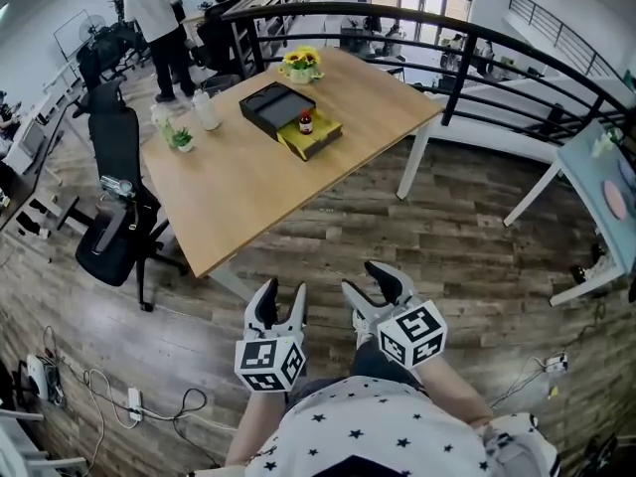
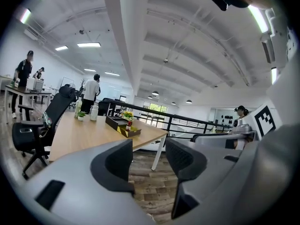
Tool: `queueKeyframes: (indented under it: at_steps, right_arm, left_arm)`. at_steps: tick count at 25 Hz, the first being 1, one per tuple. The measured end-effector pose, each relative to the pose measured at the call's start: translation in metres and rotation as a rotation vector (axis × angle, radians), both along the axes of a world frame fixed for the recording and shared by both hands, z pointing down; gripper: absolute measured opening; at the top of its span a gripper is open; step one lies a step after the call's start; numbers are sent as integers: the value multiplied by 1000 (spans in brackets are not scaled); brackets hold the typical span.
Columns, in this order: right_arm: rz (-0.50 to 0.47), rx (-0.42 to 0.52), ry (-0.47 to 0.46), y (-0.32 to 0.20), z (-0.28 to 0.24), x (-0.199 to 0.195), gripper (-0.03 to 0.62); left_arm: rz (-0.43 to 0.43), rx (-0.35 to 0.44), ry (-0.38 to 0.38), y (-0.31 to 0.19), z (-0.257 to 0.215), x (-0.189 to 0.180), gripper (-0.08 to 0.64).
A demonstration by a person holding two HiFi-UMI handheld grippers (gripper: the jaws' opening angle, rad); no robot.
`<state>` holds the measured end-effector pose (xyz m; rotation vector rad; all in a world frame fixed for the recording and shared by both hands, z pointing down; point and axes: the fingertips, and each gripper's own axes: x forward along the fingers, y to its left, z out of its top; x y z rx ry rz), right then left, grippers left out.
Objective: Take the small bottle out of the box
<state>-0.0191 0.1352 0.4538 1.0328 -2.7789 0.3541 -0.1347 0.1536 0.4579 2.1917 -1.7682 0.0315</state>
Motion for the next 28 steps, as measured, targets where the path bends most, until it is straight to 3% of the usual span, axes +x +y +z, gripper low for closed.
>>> queueKeyframes:
  at_steps: [28]
  right_arm:
    - [-91,11,20,-272,-23,48,211]
  left_arm:
    - [-111,-8,18,-254,-19,47,198]
